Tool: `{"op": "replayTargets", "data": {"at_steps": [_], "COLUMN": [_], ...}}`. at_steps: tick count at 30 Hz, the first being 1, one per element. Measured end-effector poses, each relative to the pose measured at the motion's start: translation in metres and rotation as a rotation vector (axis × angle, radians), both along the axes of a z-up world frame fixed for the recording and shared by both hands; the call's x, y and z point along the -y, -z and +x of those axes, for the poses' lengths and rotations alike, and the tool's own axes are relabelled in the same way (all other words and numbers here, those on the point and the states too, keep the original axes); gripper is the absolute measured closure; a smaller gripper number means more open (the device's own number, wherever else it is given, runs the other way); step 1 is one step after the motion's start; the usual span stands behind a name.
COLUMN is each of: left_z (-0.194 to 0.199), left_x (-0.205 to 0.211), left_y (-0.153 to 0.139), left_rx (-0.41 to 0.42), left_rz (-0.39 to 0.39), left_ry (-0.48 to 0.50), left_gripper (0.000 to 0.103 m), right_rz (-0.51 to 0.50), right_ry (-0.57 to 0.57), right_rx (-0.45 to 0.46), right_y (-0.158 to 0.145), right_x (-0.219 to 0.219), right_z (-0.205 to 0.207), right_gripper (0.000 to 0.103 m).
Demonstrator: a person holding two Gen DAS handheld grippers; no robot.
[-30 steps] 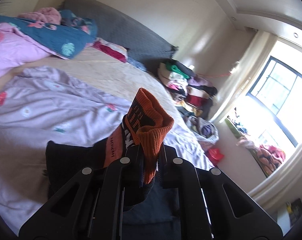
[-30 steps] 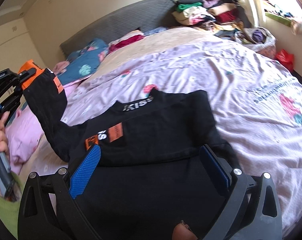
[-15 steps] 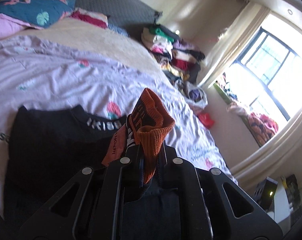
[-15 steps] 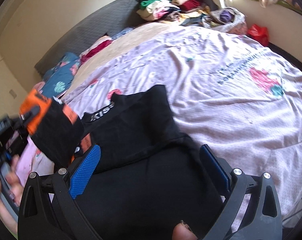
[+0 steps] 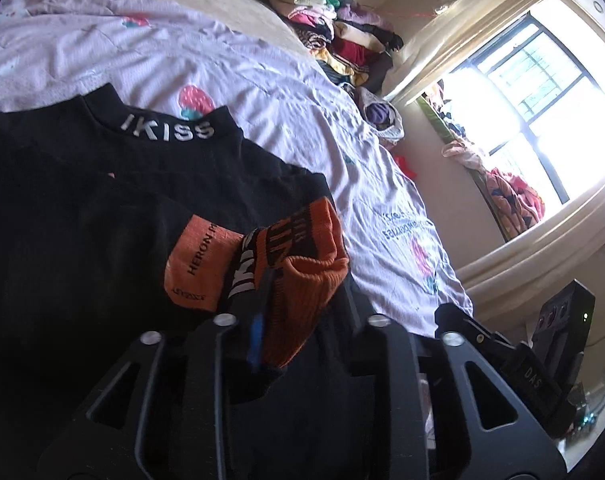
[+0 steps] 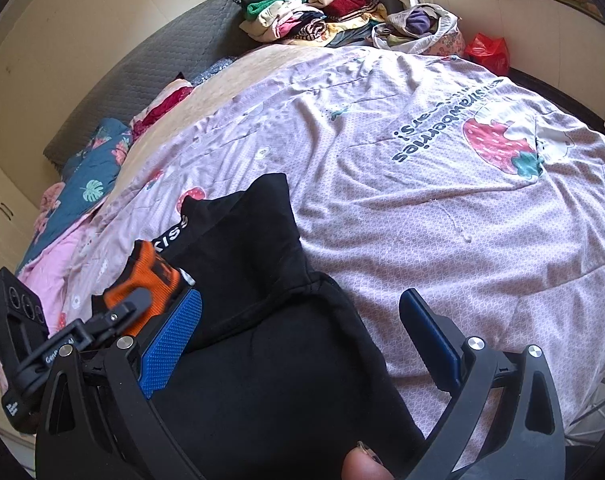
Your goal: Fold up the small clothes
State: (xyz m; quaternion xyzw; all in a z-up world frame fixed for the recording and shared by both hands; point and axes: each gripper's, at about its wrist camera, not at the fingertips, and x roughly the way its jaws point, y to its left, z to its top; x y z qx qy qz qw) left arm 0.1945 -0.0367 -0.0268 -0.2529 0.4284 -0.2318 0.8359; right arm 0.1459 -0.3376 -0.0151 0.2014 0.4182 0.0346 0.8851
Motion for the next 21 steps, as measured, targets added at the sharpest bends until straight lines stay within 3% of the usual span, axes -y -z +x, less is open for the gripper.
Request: {"op": "replayTargets", "data": {"at_steps": [4, 10, 12, 21], "left_z": [-0.003, -0.009, -0.009, -0.01], "left_x": [-0.005, -0.036, -0.054, -0.14], "left_y": [0.001, -0.014, -0.019, -0.018], "left_rx": [-0.006, 0.03, 0.034, 0.016], "left_rz": [-0.026, -0.028, 0.016, 0.238], "left_ry": [0.036, 0.004, -0.055, -0.34], "left_gripper": [0.053, 0.039, 0.036, 0.032], "right_rz": [-0.018, -0.047, -0.059, -0.155], "right_ry": [-0.013, -0.084, -0.132, -0.35], "right_rx": [-0.001, -0.006, -0.013, -0.027], "right_y": [0.002, 0.008, 0.012, 0.033], "right_x": [-0.007, -0.027, -0.038, -0.093], "right_z": [0.004, 0.014, 0.019, 0.049], "right_gripper": [0.004, 0.008, 0.025, 0.037]}}
